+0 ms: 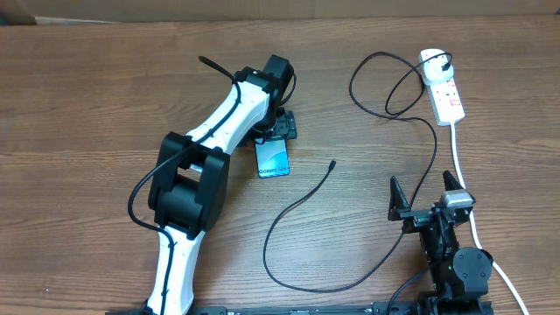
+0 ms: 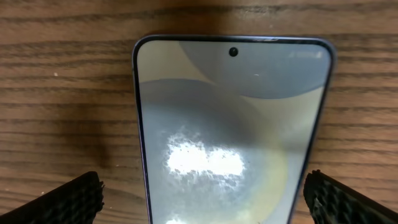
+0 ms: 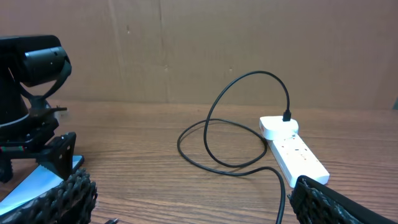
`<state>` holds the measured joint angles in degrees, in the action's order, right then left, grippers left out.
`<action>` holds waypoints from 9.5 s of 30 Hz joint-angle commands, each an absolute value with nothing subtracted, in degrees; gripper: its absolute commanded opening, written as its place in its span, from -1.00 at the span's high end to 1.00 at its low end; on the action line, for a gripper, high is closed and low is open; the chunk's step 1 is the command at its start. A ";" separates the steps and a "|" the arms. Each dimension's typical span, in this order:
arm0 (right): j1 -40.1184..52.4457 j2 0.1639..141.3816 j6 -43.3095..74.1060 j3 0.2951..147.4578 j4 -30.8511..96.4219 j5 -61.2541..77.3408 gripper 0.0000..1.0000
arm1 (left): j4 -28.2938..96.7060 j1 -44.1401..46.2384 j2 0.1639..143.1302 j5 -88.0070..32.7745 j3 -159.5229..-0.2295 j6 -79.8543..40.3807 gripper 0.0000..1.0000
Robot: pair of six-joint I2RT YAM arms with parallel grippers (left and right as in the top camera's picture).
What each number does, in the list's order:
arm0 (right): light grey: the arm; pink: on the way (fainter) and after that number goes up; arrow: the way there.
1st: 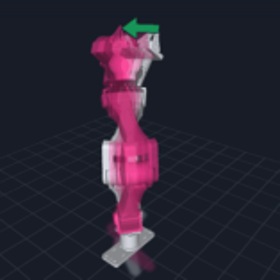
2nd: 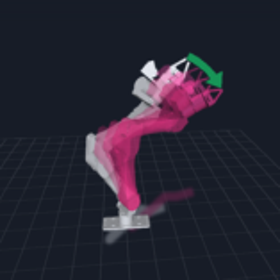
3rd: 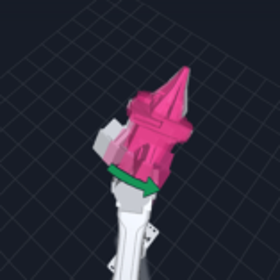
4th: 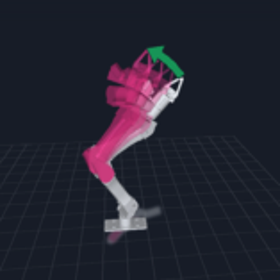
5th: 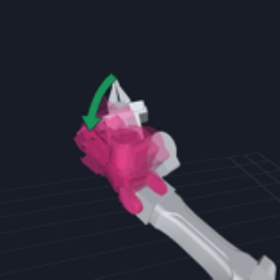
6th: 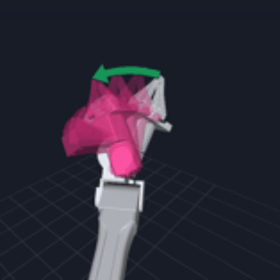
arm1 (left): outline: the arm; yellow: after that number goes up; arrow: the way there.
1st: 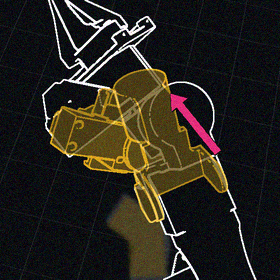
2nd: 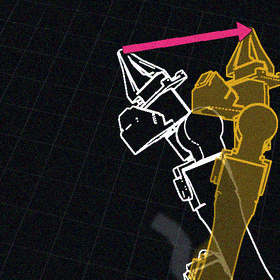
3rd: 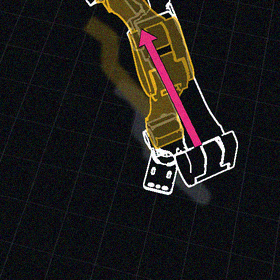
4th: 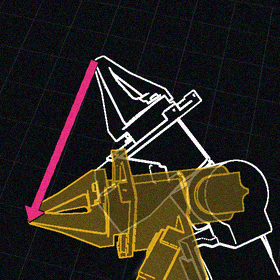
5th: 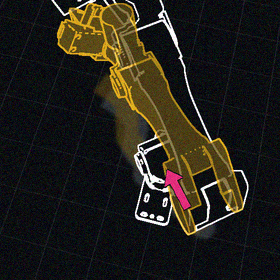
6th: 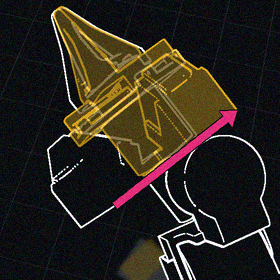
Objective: Plug charger to phone and switch on socket
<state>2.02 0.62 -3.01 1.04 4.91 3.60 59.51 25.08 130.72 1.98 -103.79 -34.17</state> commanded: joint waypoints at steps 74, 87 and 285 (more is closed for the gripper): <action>2.42 0.16 -3.09 0.45 4.64 3.05 -1.00 | 56.58 27.79 133.40 -2.13 -94.37 -39.81 -0.92; 2.42 0.16 -3.09 0.45 4.64 3.05 -1.00 | 56.31 27.79 133.40 -1.06 -94.37 -39.86 -0.60; 2.42 0.16 -3.09 0.45 4.64 3.05 -1.00 | 69.67 21.76 133.05 -6.00 -103.50 -51.22 -0.43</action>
<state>2.02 0.62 -3.01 1.04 4.89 3.60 68.45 21.28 130.96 -6.28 -101.80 -50.70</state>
